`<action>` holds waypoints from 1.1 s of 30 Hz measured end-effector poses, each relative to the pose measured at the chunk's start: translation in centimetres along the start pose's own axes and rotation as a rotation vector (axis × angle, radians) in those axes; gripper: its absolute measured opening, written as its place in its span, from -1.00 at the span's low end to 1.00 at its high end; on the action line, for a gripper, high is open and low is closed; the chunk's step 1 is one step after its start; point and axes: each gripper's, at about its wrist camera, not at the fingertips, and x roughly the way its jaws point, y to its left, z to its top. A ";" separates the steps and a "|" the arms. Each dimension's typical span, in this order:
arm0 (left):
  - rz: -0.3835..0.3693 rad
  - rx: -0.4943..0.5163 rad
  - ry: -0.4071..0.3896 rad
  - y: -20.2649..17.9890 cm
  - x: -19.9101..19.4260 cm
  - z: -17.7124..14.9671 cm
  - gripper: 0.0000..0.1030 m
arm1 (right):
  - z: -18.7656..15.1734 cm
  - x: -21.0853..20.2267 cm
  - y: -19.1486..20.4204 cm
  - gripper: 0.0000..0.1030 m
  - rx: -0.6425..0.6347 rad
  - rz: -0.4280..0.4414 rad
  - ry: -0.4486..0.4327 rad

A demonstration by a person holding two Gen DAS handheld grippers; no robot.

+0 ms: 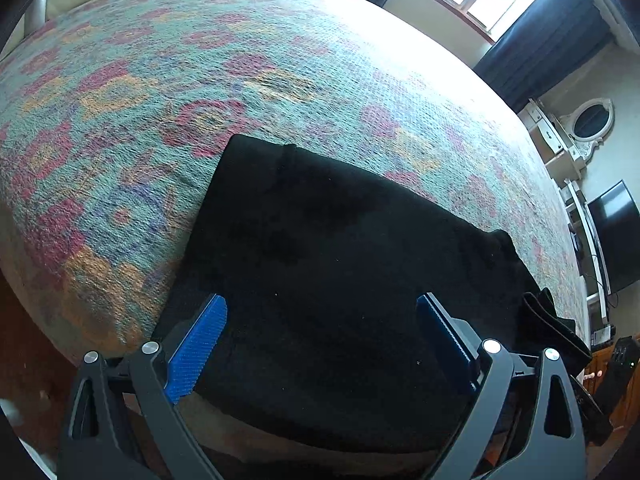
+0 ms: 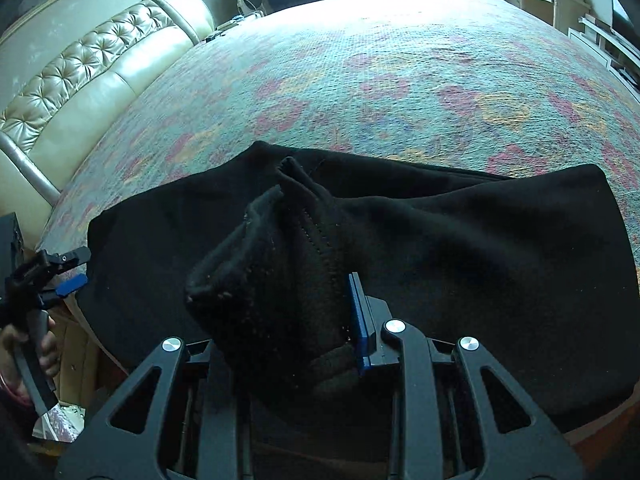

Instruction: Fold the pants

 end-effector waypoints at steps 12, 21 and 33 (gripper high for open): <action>0.016 0.022 0.010 -0.3 0.2 -0.1 0.83 | -1.5 1.0 2.9 -0.17 -0.100 -0.063 0.007; 0.027 0.040 0.013 -0.6 0.3 -0.3 0.83 | -2.3 1.2 4.9 0.06 -0.140 -0.045 0.016; 0.052 0.085 0.016 -1.2 0.4 -0.6 0.83 | -2.4 -0.5 7.5 0.18 -0.168 0.087 0.027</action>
